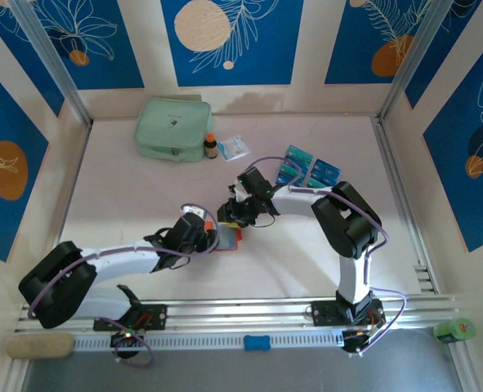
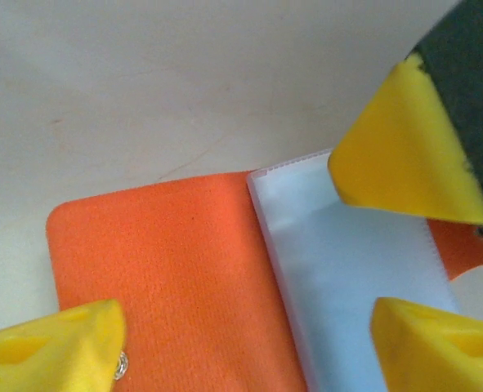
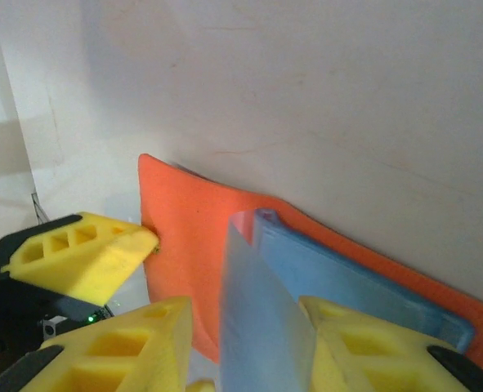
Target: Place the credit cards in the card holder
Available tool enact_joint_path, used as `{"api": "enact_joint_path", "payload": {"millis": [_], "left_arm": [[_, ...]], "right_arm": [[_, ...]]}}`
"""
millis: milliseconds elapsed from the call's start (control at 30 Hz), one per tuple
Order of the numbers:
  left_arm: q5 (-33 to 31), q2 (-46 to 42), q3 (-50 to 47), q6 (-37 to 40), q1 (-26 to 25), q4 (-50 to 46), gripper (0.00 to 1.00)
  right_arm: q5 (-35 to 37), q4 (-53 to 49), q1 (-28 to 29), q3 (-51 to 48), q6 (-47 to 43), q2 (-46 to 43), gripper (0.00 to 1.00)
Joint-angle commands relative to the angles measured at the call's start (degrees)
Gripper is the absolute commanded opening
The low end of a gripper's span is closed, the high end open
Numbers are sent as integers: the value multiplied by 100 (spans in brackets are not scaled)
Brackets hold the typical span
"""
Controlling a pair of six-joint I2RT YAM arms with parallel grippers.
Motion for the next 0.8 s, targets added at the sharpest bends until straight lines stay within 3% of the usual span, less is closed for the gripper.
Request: {"api": "enact_joint_path", "payload": {"millis": [0, 133, 433, 767], "left_arm": [[-132, -430, 51, -17, 45, -264, 89], [-334, -1042, 87, -52, 106, -584, 100], [-573, -2070, -26, -118, 306, -1161, 100], [-530, -2486, -220, -177, 465, -1466, 100]], "right_arm": [[-151, -254, 89, 162, 91, -268, 42], [-151, -255, 164, 212, 200, -314, 47], [-178, -180, 332, 529, 447, -108, 54], [-221, -3, 534, 1023, 758, 598, 56]]}}
